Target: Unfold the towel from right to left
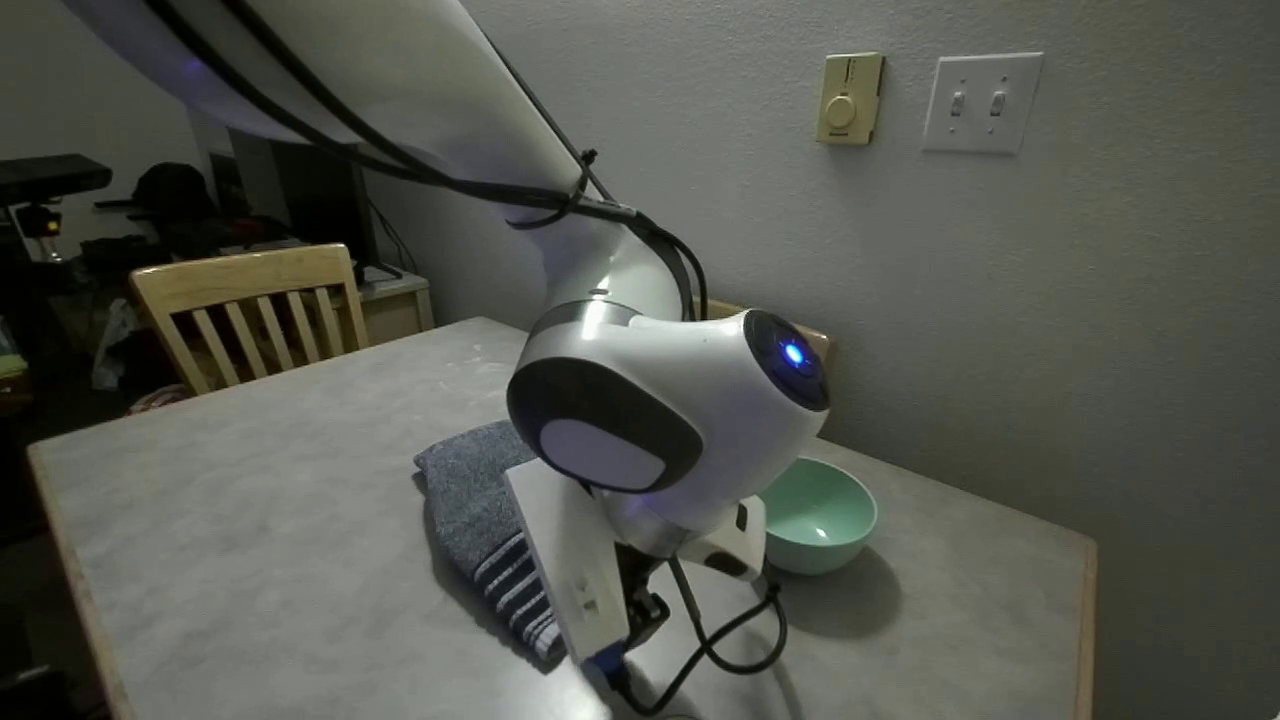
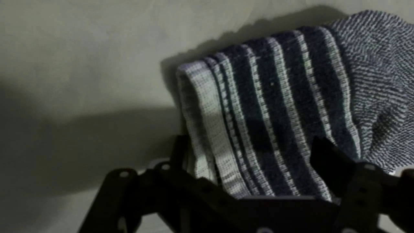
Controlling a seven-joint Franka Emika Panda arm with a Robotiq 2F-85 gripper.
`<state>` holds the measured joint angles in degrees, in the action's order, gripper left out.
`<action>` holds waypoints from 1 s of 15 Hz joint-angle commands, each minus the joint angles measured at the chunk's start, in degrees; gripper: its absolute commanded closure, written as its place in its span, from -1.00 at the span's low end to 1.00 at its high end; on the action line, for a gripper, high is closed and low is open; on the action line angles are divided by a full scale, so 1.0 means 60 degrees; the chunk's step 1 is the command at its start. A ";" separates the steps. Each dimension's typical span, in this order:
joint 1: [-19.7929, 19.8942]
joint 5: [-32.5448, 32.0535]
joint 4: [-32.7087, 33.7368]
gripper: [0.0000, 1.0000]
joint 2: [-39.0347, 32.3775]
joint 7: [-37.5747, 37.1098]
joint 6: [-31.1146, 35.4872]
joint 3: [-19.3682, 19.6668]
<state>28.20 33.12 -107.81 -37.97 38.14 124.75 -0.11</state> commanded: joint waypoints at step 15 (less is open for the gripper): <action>-0.0223 -0.0246 -0.0147 0.98 0.0206 0.0453 -0.0043 0.0208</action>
<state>28.09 32.81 -107.12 -39.13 41.24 123.77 0.40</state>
